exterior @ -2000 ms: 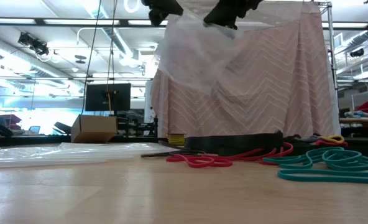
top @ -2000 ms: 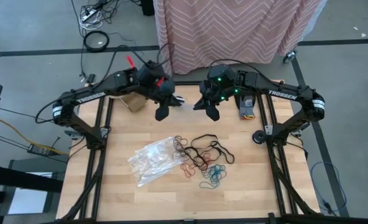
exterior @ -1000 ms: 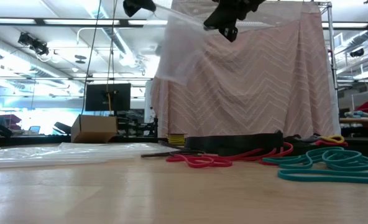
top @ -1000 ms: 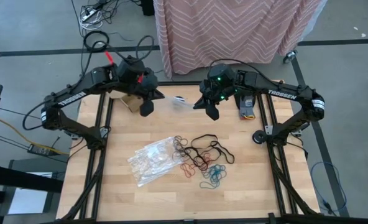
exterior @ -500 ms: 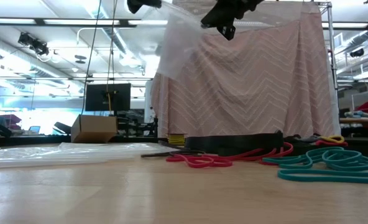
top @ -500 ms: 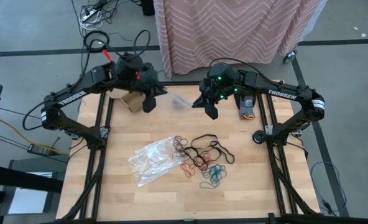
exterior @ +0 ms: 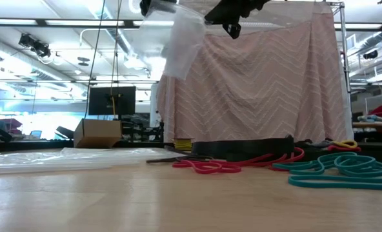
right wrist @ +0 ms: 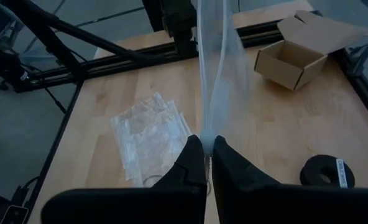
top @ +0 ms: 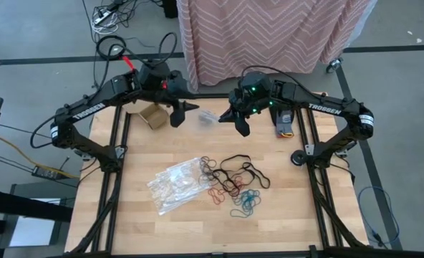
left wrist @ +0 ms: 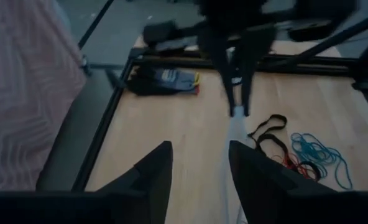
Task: Sort rubber bands
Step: Open the transparent zip bag
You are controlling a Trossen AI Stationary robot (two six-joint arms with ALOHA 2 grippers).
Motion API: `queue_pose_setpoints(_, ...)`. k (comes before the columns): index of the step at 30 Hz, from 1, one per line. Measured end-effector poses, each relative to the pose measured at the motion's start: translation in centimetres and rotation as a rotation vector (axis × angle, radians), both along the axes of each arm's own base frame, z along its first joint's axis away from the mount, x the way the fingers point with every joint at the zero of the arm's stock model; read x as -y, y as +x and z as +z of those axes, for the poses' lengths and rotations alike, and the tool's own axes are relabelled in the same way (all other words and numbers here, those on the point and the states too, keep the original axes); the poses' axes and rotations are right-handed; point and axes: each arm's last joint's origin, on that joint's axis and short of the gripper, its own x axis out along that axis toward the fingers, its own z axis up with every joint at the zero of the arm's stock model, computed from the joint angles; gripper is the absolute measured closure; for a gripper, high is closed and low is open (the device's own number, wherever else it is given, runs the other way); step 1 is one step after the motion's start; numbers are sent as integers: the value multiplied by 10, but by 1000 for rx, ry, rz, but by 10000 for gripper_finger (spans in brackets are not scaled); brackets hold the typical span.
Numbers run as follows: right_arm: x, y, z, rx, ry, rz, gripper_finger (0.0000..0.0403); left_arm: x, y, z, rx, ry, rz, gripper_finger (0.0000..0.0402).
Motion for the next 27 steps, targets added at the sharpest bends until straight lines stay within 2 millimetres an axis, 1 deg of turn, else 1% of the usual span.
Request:
queue_pose_setpoints(3, 0, 0, 0, 1, 6, 9, 397, 3, 2, -1, -13, 56, -55, 233)
queue_pose_setpoints(5, 0, 0, 0, 2, 7, 12, 397, 3, 4, -5, -42, 57, -64, 230)
queue_pose_setpoints(10, 0, 0, 0, 0, 18, 8, 397, -1, 13, -21, -135, 24, -61, 218)
queue_pose_setpoints(14, 0, 0, 0, 1, 19, 7, 397, 1, 25, -35, -206, -7, -85, 215)
queue_pose_setpoints(18, 0, 0, 0, 1, 19, 7, 397, 3, 37, -43, -216, -4, -98, 215)
queue_pose_setpoints(22, 0, 0, 0, 1, 20, 7, 397, 2, 49, -46, -192, 42, -66, 215)
queue_pose_setpoints(25, 0, 0, 0, 2, 19, 7, 397, 0, 53, -47, -178, 58, -45, 230)
queue_pose_setpoints(27, 0, 0, 1, 5, 18, 7, 397, 0, 55, -49, -187, 63, -37, 264)
